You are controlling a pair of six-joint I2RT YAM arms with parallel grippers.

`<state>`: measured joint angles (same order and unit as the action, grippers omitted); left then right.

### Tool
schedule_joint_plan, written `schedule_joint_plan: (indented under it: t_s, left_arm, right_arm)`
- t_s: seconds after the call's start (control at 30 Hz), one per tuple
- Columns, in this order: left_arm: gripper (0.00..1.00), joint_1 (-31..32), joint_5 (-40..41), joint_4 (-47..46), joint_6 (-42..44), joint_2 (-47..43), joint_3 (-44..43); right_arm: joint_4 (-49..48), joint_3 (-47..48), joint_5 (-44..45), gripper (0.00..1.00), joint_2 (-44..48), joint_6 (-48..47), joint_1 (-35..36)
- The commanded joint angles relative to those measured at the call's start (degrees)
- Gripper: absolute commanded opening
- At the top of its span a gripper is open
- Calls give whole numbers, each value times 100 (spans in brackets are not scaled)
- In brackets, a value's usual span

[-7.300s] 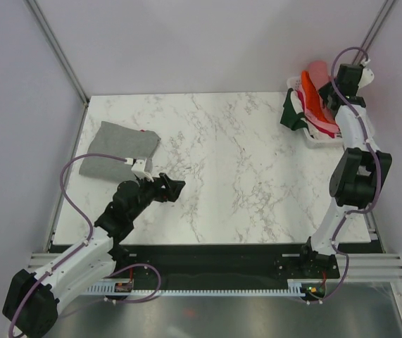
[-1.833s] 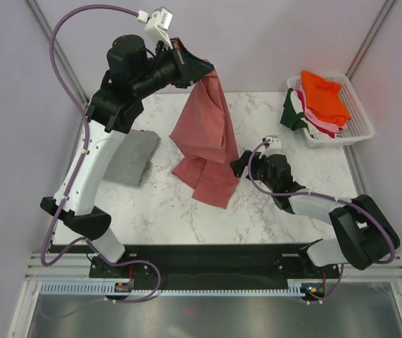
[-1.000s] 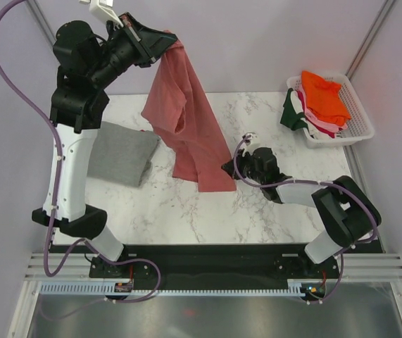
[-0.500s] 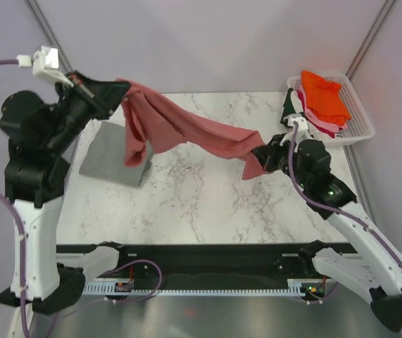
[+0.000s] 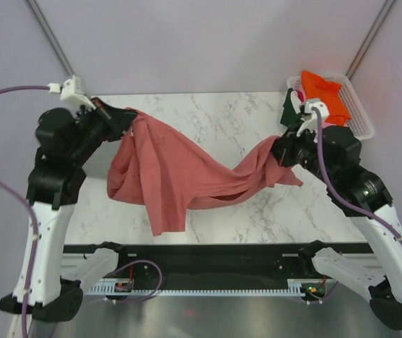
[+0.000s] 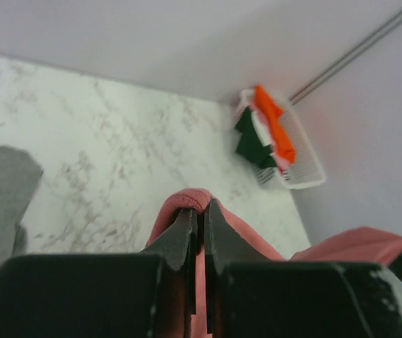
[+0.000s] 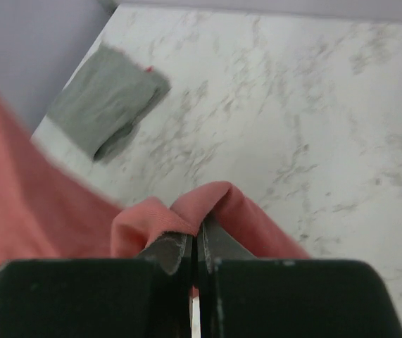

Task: Fold and stack the t-shirts
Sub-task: Flatten the tshirt out

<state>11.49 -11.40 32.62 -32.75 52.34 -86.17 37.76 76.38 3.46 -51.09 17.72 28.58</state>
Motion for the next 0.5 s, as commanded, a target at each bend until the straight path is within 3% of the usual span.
schedule_joint_plan:
  t_s: [0.0, 0.1, 0.17, 0.2, 0.3, 0.47]
  left_arm:
    - [2, -41, 827, 173, 277, 478, -92]
    - [2, -199, 921, 438, 331, 848, -383]
    - [2, -199, 571, 307, 103, 936, -304]
    - [2, -182, -14, 106, 42, 928, -191]
    - [2, -85, -363, -238, -152, 761, 196]
    - [2, -76, -310, -108, -29, 33, 654]
  right_arm:
    - [5, -316, -2294, 0, -156, 100, 112]
    - [-120, -422, -2563, 0, -24, 31, 289]
    - [126, -291, -1897, 0, 151, -31, 289]
    - [240, -229, -1049, 0, 161, -110, 289]
    - [776, 78, 412, 0, 12, -75, 289]
    - [1146, 193, 103, 0, -42, -128, 289]
